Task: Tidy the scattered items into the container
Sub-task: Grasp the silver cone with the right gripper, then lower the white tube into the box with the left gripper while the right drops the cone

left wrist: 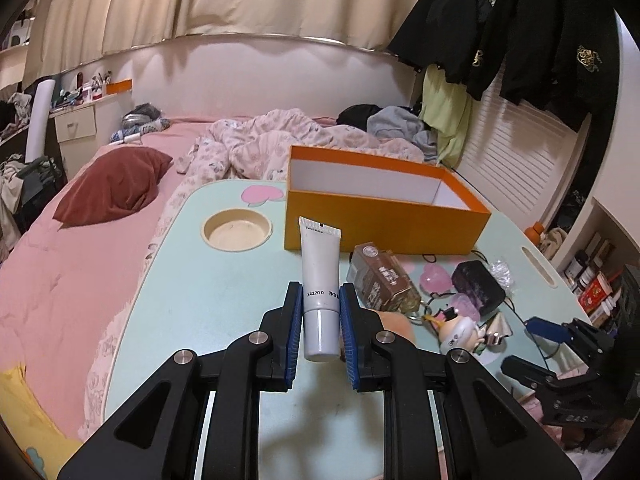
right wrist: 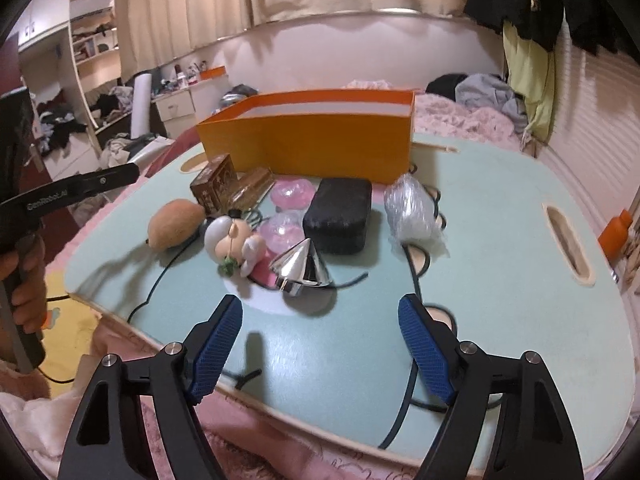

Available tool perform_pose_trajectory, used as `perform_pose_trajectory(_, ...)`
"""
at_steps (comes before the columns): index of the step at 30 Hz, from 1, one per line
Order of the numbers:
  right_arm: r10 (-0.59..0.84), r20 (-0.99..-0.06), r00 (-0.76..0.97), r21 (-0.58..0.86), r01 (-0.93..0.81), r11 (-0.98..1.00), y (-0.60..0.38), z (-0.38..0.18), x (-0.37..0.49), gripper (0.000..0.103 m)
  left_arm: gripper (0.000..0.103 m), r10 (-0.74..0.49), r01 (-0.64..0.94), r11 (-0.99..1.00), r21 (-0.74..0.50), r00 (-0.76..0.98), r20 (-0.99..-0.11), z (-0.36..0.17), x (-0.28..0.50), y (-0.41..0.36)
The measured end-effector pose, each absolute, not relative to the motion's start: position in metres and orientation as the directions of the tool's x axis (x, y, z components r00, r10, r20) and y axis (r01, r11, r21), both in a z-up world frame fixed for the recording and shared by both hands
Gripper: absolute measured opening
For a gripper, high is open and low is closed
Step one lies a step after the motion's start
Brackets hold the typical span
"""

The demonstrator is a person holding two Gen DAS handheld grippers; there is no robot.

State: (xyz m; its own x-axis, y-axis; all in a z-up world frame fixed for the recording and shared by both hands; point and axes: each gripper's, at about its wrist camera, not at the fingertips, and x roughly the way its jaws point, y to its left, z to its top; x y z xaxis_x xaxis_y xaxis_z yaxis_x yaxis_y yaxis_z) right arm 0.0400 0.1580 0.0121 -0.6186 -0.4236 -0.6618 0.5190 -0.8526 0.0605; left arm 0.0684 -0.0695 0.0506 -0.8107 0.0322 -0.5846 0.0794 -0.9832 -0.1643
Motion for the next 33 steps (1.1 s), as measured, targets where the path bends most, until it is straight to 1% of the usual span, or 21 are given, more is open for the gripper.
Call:
perform_pose_trajectory(4, -0.394, -0.648, -0.652, 0.021, 0.502, -0.865, 0.151, 0.016, 0.03, 0.08, 0.02, 0.042, 0.063, -0.985, -0.161, -0.814, -0.58, 0.053, 0.068, -0.065)
perform_pose_trajectory(5, -0.384, -0.649, -0.657, 0.016, 0.493, -0.87, 0.15, 0.016, 0.027, 0.074, 0.02, 0.044, 0.06, -0.985, -0.16, -0.814, -0.579, 0.054, 0.067, -0.064)
perform_pose_trajectory(6, -0.376, -0.651, -0.659, 0.015, 0.485, -0.874, 0.149, 0.016, 0.024, 0.065, 0.02, 0.046, 0.058, -0.985, -0.16, -0.814, -0.579, 0.054, 0.067, -0.064)
perform_pose_trajectory(8, -0.385, -0.664, -0.641, 0.03, 0.491, -0.871, 0.147, 0.014, 0.019, 0.057, 0.02, 0.051, 0.052, -0.986, -0.161, -0.814, -0.578, 0.055, 0.067, -0.062)
perform_pose_trajectory(10, -0.389, -0.674, -0.628, 0.035, 0.499, -0.866, 0.146, 0.01, 0.017, 0.052, 0.02, 0.053, 0.049, -0.986, -0.159, -0.816, -0.576, 0.056, 0.066, -0.061)
perform_pose_trajectory(11, -0.385, -0.679, -0.625, 0.032, 0.499, -0.866, 0.145, 0.007, 0.016, 0.039, 0.02, 0.054, 0.047, -0.986, -0.159, -0.815, -0.576, 0.056, 0.066, -0.061)
perform_pose_trajectory(12, -0.381, -0.673, -0.635, 0.024, 0.495, -0.868, 0.145, 0.005, 0.016, 0.028, 0.02, 0.055, 0.046, -0.986, -0.159, -0.815, -0.577, 0.056, 0.065, -0.061)
perform_pose_trajectory(14, -0.391, -0.662, -0.639, 0.034, 0.495, -0.868, 0.148, 0.004, 0.016, 0.028, 0.02, 0.055, 0.047, -0.986, -0.159, -0.813, -0.58, 0.056, 0.064, -0.059)
perform_pose_trajectory(22, -0.481, -0.616, -0.625, 0.153, 0.504, -0.85, 0.172, 0.012, 0.017, 0.028, 0.02, 0.054, 0.046, -0.986, -0.158, -0.815, -0.576, 0.057, 0.065, -0.058)
perform_pose_trajectory(28, -0.517, -0.589, -0.622, 0.174, 0.526, -0.832, 0.176, 0.029, 0.02, 0.028, 0.02, 0.056, 0.035, -0.988, -0.149, -0.822, -0.567, 0.064, 0.063, -0.055)
perform_pose_trajectory(33, -0.512, -0.545, -0.664, 0.17, 0.511, -0.843, 0.176, 0.054, 0.007, 0.028, 0.02, 0.067, 0.004, -0.992, -0.128, -0.837, -0.544, 0.078, 0.051, -0.049)
